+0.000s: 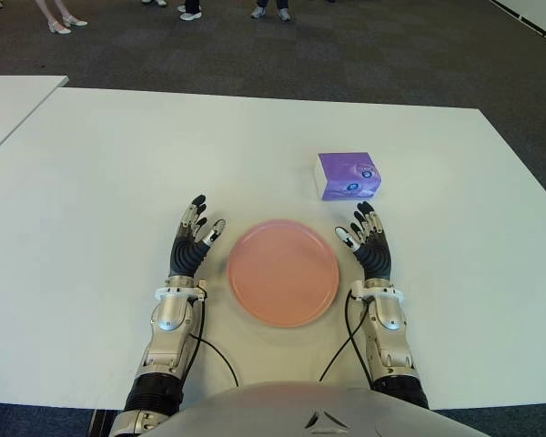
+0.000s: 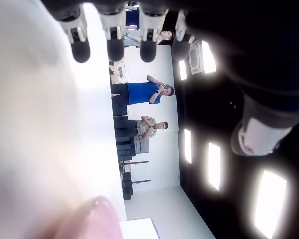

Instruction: Put the tissue paper into the plate.

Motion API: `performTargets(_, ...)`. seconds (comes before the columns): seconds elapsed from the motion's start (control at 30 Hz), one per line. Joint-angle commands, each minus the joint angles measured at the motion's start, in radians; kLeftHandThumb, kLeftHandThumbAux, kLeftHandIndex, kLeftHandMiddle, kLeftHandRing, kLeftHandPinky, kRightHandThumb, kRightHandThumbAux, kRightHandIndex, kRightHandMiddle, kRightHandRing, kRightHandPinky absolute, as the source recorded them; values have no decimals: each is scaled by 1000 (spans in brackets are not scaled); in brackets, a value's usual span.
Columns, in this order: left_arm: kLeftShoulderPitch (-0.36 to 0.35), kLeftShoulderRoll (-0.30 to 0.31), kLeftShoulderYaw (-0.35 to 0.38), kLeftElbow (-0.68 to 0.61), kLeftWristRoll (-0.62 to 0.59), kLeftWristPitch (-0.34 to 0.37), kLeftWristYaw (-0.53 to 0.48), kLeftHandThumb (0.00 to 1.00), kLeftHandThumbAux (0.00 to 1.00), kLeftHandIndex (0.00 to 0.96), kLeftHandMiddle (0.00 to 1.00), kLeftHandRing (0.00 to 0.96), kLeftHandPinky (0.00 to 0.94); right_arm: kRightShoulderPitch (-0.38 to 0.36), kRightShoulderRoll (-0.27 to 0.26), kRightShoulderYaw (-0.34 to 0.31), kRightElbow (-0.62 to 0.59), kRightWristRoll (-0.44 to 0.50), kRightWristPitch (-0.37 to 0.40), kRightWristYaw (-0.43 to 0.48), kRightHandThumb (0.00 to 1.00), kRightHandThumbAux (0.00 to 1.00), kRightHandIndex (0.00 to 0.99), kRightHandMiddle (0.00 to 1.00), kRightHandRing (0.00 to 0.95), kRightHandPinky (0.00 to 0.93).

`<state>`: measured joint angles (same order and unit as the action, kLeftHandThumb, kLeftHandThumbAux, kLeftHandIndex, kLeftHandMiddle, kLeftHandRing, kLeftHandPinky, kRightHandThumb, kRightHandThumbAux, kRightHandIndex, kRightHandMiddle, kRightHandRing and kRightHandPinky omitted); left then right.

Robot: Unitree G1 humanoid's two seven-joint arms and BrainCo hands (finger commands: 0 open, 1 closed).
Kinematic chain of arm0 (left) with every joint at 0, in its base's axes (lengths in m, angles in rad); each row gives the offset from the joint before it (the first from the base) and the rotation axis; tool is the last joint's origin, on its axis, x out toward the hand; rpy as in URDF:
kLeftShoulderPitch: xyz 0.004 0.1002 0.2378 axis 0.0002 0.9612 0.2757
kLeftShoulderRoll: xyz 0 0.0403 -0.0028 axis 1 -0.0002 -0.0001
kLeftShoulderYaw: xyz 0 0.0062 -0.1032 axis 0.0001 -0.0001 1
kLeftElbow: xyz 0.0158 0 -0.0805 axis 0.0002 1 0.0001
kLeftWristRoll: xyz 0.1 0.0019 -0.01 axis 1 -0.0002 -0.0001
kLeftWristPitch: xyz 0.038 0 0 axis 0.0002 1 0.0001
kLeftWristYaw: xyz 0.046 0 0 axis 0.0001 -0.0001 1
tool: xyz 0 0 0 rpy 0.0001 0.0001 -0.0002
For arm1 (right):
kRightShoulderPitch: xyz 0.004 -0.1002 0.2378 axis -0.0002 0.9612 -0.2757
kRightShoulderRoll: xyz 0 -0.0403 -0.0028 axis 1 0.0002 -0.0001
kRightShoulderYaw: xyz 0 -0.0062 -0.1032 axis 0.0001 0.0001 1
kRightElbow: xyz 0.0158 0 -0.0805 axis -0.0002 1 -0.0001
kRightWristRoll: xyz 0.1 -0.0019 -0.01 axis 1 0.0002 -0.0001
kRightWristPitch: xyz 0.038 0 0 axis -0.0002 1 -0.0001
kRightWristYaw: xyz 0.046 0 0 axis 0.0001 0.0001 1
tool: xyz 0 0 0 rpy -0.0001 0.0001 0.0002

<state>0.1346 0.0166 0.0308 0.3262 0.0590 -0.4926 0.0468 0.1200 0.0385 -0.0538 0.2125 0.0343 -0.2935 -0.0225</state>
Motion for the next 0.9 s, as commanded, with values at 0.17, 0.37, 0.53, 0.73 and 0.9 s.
performTargets(0.17, 26, -1, 0, 43, 20, 32, 29, 0, 523, 0, 0, 0, 0, 49, 4, 0, 45, -2, 43, -3, 149, 721, 0, 15, 2, 37)
performTargets(0.37, 26, 0, -2, 42, 24, 29, 34, 0, 523, 0, 0, 0, 0, 50, 5, 0, 42, -2, 48, -6, 152, 722, 0, 18, 5, 37)
performTargets(0.53, 25, 0, -3, 41, 23, 28, 35, 0, 524, 0, 0, 0, 0, 48, 6, -1, 43, -1, 50, -7, 155, 726, 0, 16, 4, 37)
performTargets(0.73, 24, 0, -2, 39, 22, 29, 35, 0, 525, 0, 0, 0, 0, 48, 6, -1, 41, -2, 51, -8, 157, 727, 0, 17, 6, 44)
performTargets(0.9, 21, 0, -2, 42, 24, 28, 36, 0, 527, 0, 0, 0, 0, 47, 6, -1, 40, -3, 52, -9, 159, 728, 0, 19, 7, 45)
